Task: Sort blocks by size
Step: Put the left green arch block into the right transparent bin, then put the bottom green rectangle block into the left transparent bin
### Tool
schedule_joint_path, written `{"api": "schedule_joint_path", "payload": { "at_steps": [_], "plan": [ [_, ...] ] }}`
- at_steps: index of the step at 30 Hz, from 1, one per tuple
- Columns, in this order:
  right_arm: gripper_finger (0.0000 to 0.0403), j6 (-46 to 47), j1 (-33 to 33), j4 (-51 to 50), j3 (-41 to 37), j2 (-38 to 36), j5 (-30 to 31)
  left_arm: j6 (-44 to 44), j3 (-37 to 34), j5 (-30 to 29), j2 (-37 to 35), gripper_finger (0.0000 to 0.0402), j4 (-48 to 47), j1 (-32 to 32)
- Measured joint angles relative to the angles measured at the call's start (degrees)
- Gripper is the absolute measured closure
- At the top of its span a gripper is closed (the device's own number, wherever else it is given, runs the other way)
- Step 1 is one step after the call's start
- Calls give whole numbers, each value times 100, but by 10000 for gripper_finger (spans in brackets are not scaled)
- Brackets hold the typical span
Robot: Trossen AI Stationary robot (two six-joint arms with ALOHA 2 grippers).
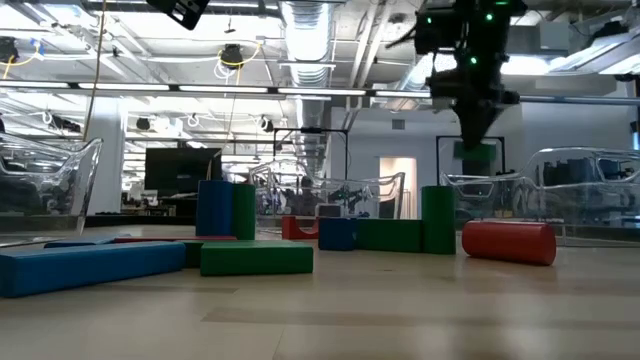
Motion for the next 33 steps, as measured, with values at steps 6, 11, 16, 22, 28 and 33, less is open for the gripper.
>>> {"api": "schedule_joint_path", "payload": {
  "at_steps": [6, 11, 16, 22, 28, 33],
  "plan": [
    [352, 504, 109, 58, -599, 0, -348, -8, 0, -4, 10, 283, 13, 0],
    [352, 633, 124, 269, -962, 2, -631, -89, 0, -7, 10, 283, 13, 0],
    [350, 643, 120, 266, -1053, 2, -680, -200, 0, -9, 10, 283, 6, 0],
    [316, 623, 127, 270, -1051, 2, -723, -222, 0, -9, 10, 283, -28, 0],
    [271, 605, 164, 267, -1051, 2, -707, -217, 0, -8, 10, 283, -28, 0],
    [249, 612, 289, 289, -1047, -30, -446, -214, 0, -8, 10, 283, -51, 0]
  ]
}}
